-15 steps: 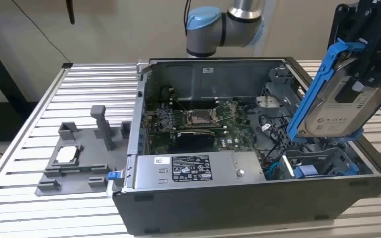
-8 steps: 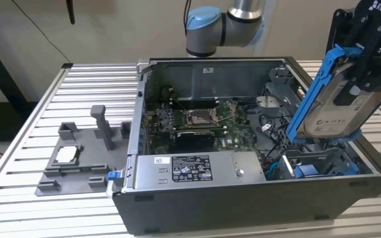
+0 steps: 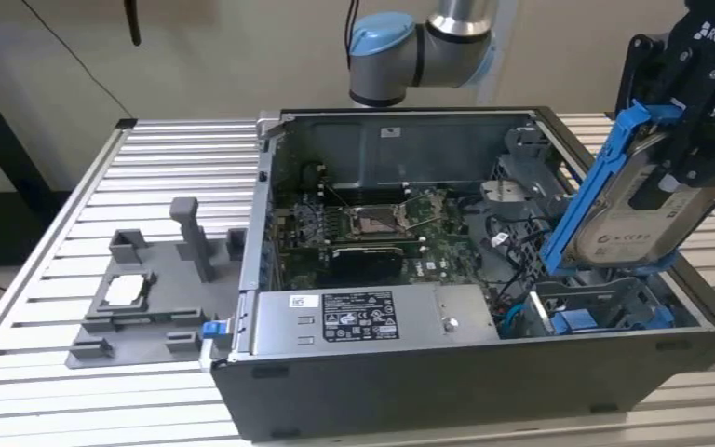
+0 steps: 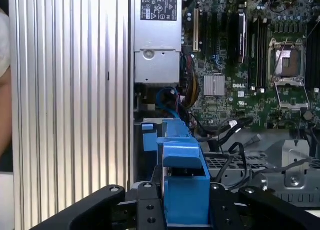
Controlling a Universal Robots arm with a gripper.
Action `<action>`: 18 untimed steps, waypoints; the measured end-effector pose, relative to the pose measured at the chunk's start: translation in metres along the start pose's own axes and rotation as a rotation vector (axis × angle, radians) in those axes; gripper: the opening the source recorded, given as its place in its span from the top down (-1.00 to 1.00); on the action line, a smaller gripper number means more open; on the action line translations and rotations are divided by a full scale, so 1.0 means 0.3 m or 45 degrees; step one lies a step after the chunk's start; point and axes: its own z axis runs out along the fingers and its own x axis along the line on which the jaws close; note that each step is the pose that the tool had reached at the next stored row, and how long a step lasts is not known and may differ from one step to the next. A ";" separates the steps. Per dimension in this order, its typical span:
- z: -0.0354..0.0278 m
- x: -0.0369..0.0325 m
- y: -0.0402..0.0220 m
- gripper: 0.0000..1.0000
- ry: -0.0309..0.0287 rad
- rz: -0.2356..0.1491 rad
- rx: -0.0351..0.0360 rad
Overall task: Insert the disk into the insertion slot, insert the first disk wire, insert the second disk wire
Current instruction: 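Insert the disk into the insertion slot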
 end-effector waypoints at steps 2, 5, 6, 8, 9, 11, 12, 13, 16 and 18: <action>0.012 0.000 -0.001 0.35 -0.0008 0.000 0.0000; 0.027 0.001 -0.006 0.35 -0.0010 -0.001 0.0000; 0.031 0.001 -0.008 0.35 -0.0009 -0.001 0.0000; 0.039 0.001 -0.012 0.35 -0.0009 -0.001 0.0000; 0.044 0.001 -0.014 0.35 -0.0008 -0.001 0.0000; 0.052 0.001 -0.016 0.35 -0.0010 -0.001 0.0000; 0.057 0.001 -0.017 0.35 -0.0010 0.000 0.0000; 0.061 0.001 -0.017 0.35 -0.0023 0.000 0.0000; 0.075 0.001 -0.021 0.35 -0.0056 -0.001 0.0000; 0.084 0.002 -0.026 0.35 -0.0058 -0.001 0.0000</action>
